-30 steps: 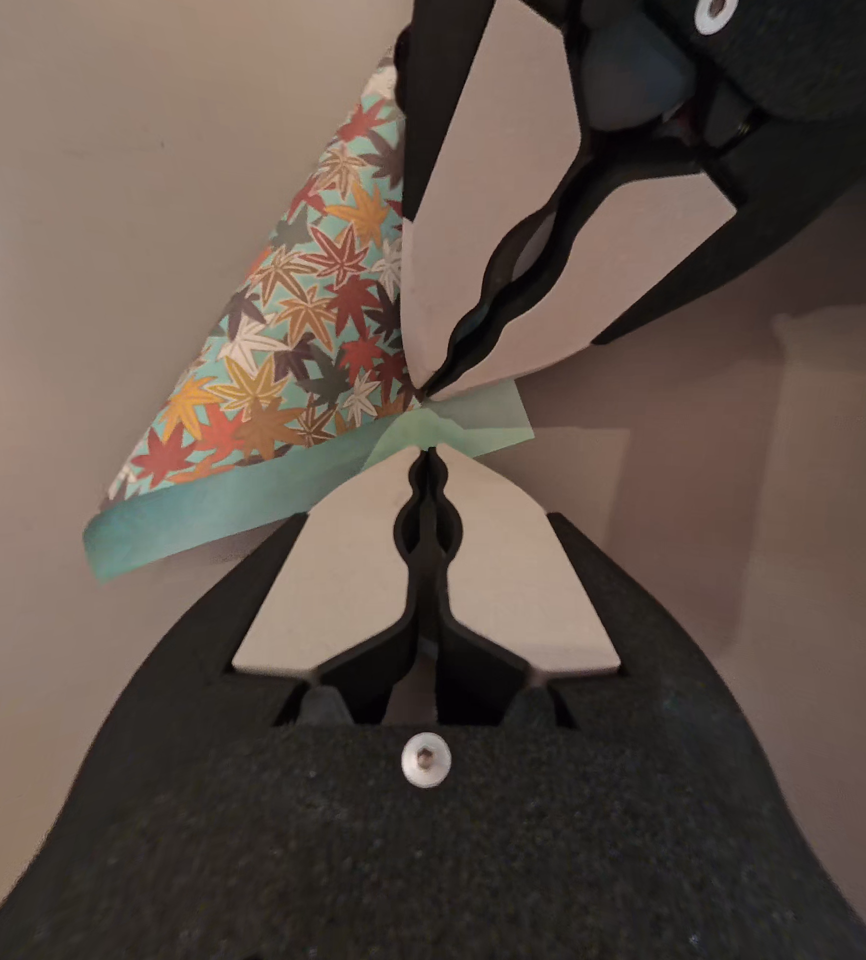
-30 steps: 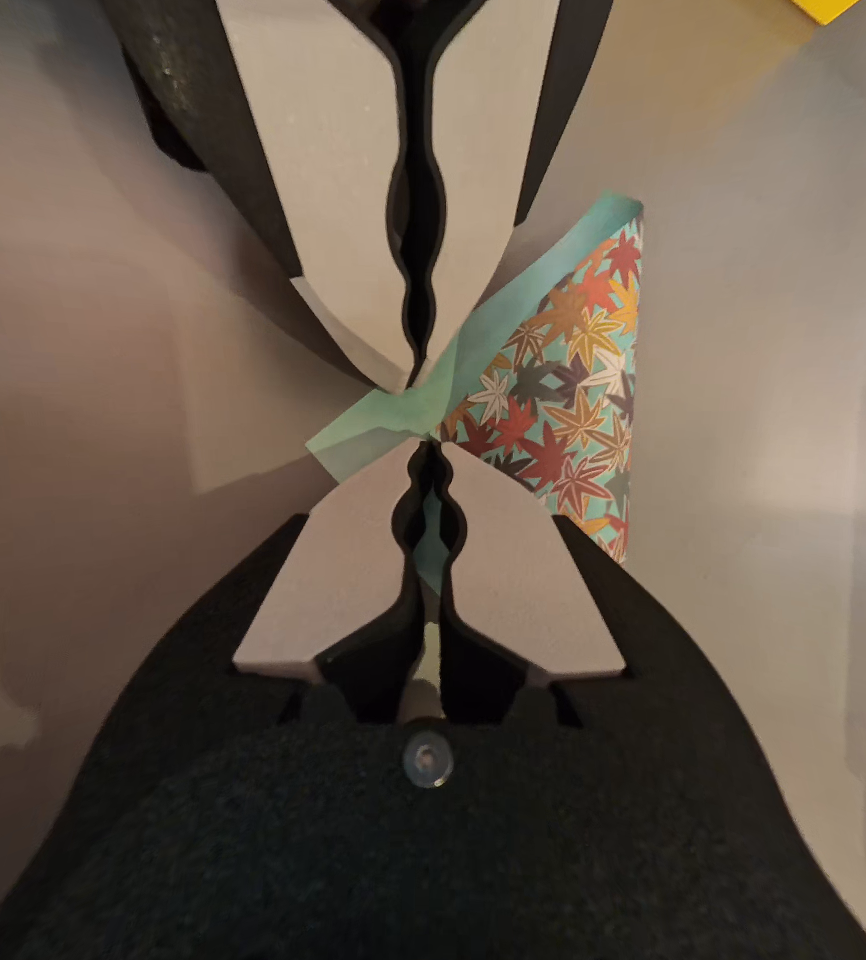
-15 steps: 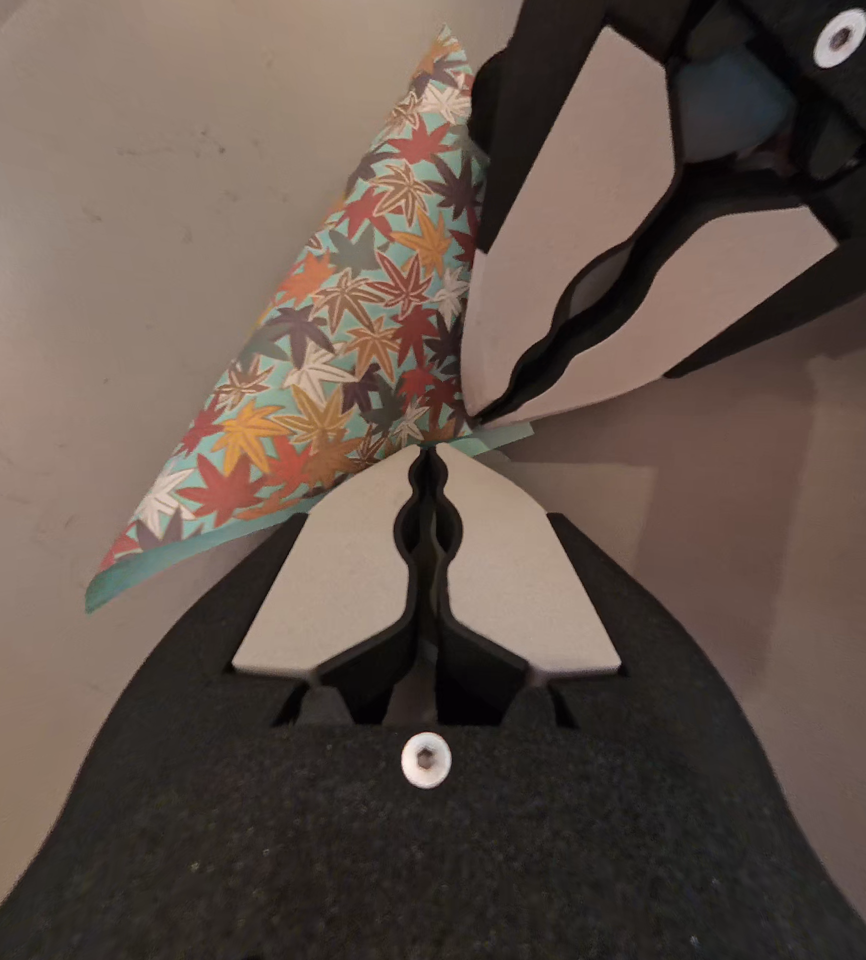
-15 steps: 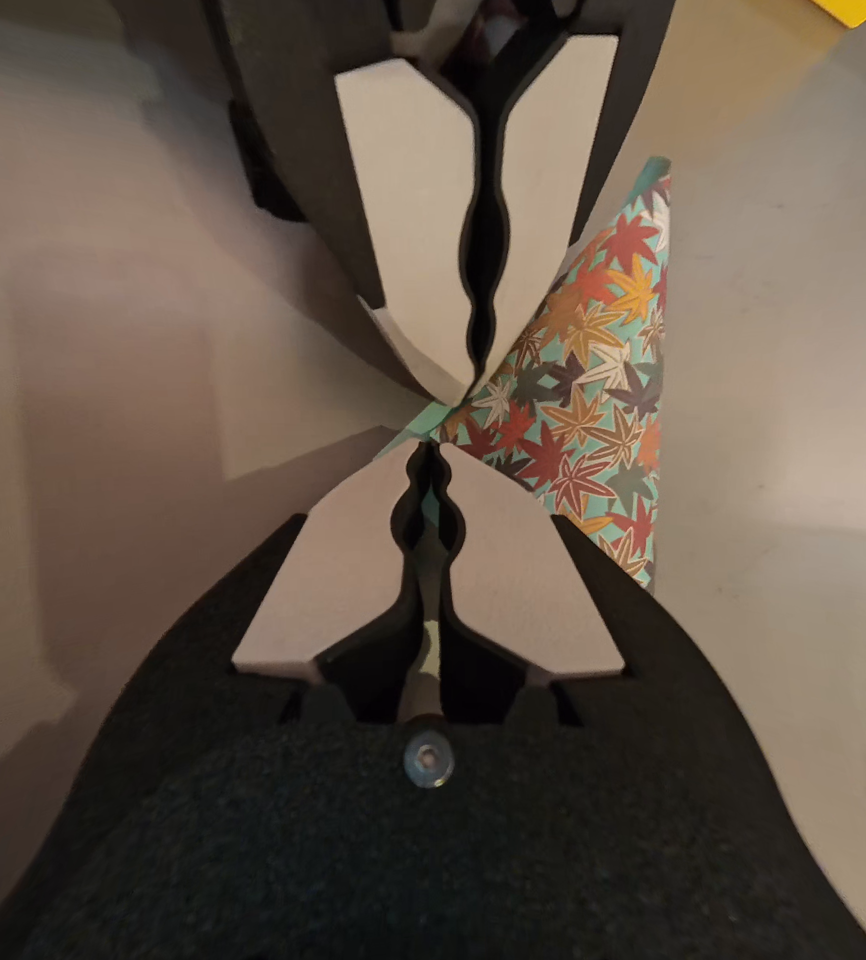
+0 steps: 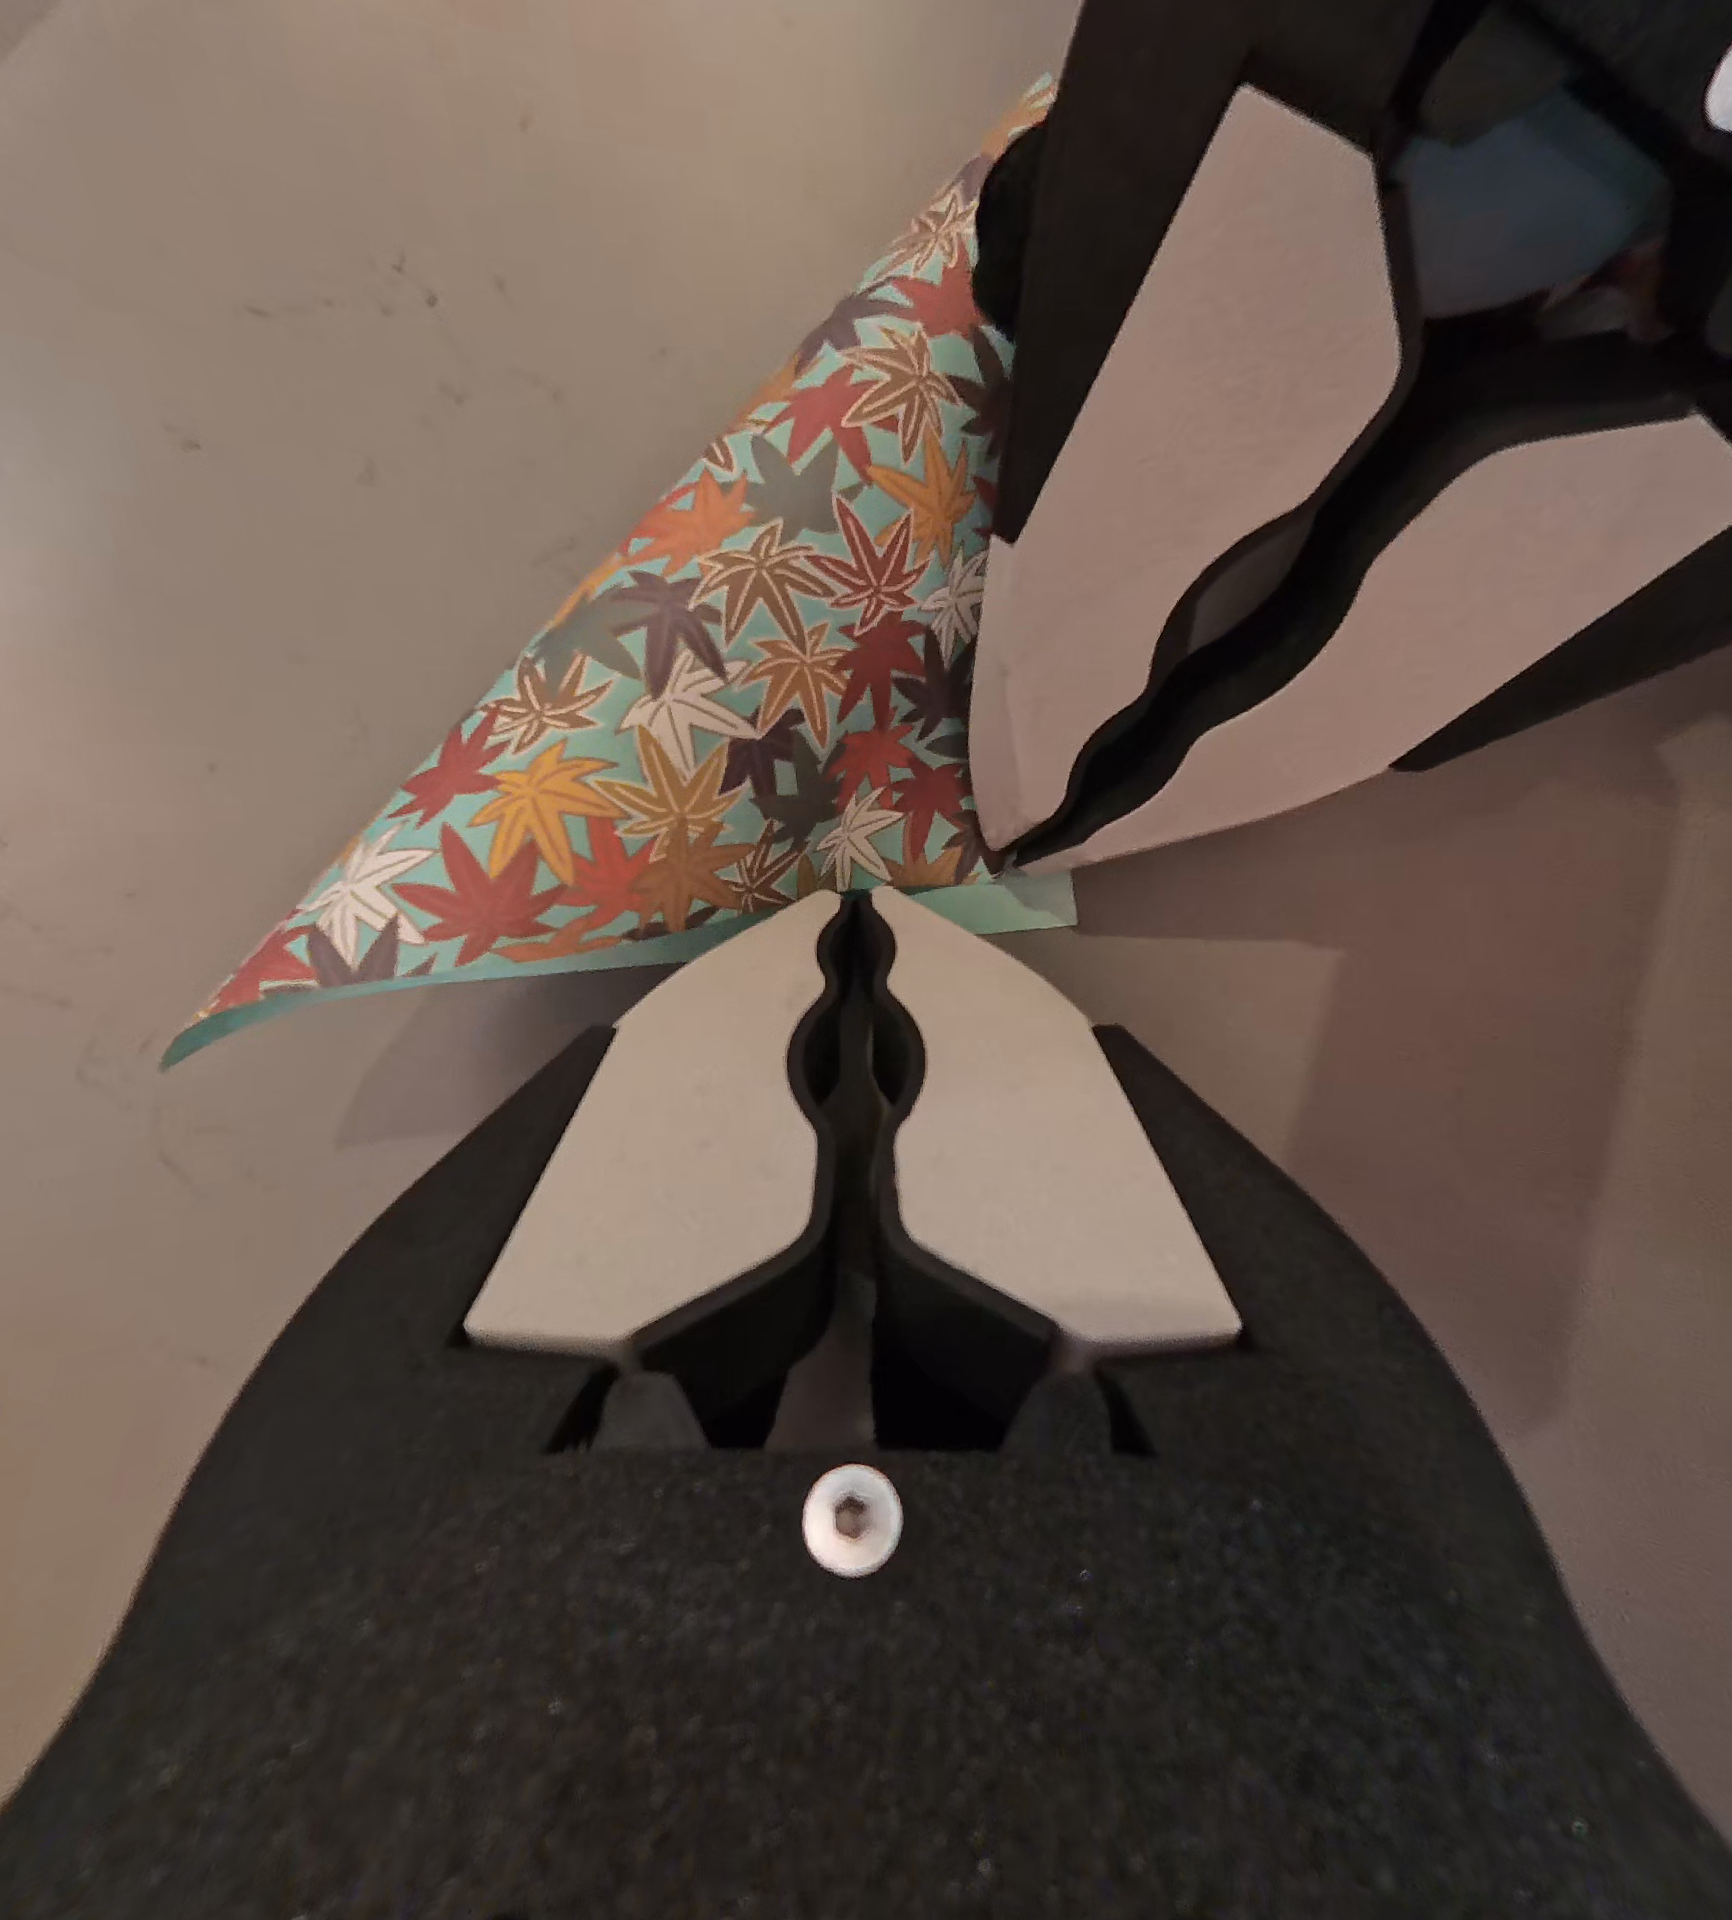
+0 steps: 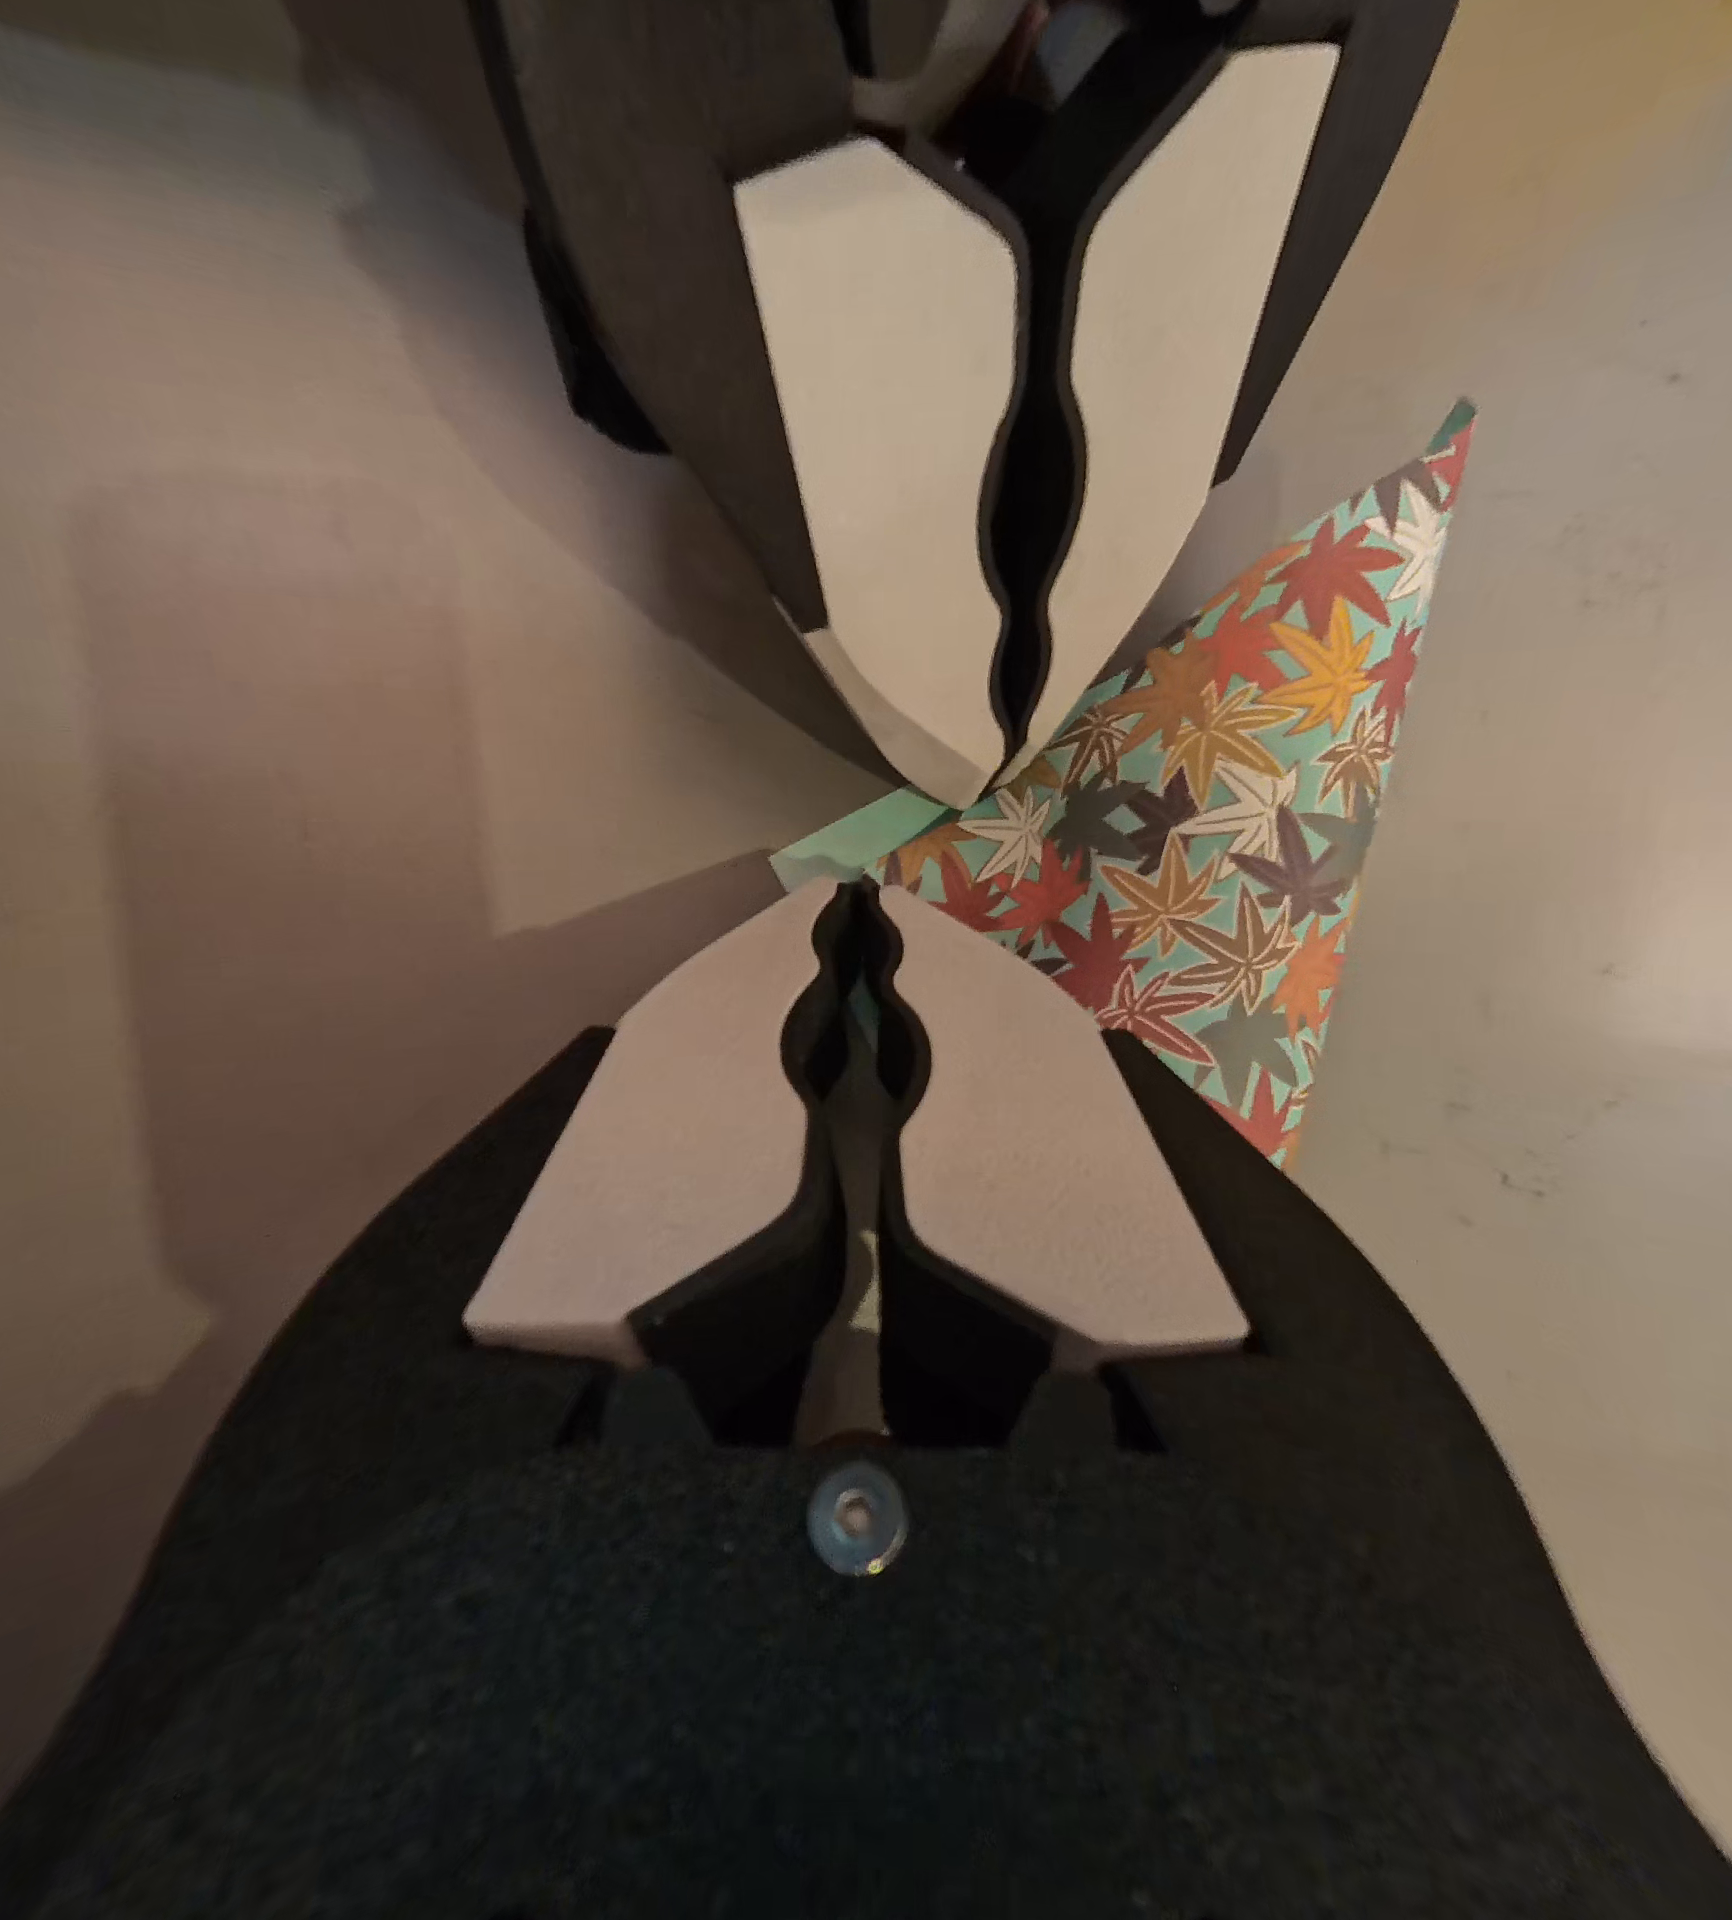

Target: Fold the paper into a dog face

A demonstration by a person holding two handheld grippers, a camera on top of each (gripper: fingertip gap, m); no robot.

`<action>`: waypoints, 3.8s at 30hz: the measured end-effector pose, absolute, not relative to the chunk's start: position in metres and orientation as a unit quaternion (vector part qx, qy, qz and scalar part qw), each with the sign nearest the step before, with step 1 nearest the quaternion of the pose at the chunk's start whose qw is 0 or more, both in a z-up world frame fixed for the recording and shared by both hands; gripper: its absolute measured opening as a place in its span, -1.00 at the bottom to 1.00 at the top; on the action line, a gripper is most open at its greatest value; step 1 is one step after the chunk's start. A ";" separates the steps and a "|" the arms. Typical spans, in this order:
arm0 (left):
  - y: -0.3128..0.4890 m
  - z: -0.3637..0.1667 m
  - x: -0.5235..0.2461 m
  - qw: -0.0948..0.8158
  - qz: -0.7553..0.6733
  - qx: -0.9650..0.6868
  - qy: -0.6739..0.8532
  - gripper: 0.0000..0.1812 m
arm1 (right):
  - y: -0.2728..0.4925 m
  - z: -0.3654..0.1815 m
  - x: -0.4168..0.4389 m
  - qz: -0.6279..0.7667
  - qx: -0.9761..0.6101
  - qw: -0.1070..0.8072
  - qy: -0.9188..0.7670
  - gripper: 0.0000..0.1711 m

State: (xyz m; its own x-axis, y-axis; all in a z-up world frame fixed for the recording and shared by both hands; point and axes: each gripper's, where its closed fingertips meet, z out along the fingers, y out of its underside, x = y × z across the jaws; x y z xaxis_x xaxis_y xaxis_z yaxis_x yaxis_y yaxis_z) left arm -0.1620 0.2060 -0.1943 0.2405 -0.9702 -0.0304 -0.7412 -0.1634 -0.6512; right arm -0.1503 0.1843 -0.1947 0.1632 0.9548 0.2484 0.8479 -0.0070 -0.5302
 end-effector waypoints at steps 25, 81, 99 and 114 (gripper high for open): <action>0.204 -0.194 -0.163 0.277 -0.211 -0.734 0.583 -1.00 | 0.175 -0.195 -0.161 0.109 -0.701 0.263 -0.654 -1.00; 0.219 -0.194 -0.175 0.285 -0.224 -0.677 0.641 -1.00 | 0.171 -0.195 -0.164 0.142 -0.705 0.224 -0.658 -1.00; 0.216 -0.145 -0.207 0.355 -0.267 -0.731 0.518 -0.91 | 0.171 -0.195 -0.164 0.158 -0.728 0.228 -0.627 -1.00; 0.229 -0.171 -0.158 0.324 -0.247 -0.783 0.470 -1.00 | 0.171 -0.195 -0.165 0.173 -0.737 0.237 -0.609 -1.00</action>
